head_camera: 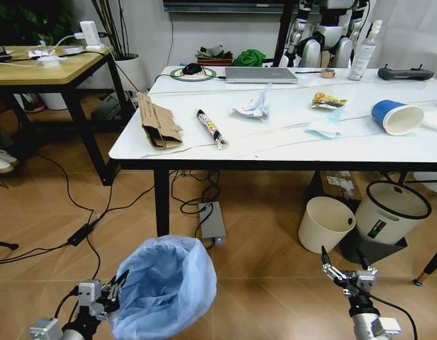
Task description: Pick up the trash bin and place the trash from the table into it.
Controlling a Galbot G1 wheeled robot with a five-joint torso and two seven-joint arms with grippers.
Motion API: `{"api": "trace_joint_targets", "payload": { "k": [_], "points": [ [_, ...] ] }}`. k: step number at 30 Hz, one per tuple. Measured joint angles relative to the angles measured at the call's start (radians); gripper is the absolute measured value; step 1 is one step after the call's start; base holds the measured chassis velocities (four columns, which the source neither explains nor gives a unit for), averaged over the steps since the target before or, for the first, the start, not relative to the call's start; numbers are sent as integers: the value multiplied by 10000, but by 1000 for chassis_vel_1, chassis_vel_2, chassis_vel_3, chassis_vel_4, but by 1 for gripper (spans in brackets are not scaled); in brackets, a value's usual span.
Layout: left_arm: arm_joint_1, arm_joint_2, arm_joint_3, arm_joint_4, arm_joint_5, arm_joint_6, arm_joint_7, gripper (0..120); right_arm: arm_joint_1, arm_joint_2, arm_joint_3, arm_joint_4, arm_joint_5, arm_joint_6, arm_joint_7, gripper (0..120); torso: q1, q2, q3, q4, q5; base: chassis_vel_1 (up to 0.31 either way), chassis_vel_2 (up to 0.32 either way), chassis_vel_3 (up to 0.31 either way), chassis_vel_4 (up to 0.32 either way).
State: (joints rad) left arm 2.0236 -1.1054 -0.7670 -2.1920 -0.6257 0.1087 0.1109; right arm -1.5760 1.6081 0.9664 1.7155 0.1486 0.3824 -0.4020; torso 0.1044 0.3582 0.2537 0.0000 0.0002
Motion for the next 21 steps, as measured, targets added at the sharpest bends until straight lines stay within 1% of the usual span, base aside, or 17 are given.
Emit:
{"api": "trace_joint_targets", "payload": {
  "k": [5,6,11,15,19,21],
  "points": [
    [47,-8,306,23,-6,-167,-24,0,-198,0,88,45,-1,40,31,100,87,260,166,-1,-1,0,0,0,0],
    [47,-8,306,23,-6,-167,-24,0,-198,0,88,45,-1,40,31,100,87,260,166,-1,-1,0,0,0,0],
    [-148,-147,704,144,-546,-159,-226,0,-470,0,141,251,-69,66,80,100,169,529,355,-2,-3,0,0,0,0],
    [-277,-174,971,199,-748,-139,-375,0,-513,0,145,380,-145,22,129,100,220,670,448,-1,-1,0,0,0,0],
    [-366,-176,1416,56,-1071,22,-618,0,-562,0,109,458,-294,-24,192,100,294,872,576,-1,-1,0,0,0,0],
    [-374,-160,1483,29,-1176,82,-688,0,-571,0,109,458,-317,-25,201,100,305,907,600,-1,-1,0,0,0,0]
  ]
}}
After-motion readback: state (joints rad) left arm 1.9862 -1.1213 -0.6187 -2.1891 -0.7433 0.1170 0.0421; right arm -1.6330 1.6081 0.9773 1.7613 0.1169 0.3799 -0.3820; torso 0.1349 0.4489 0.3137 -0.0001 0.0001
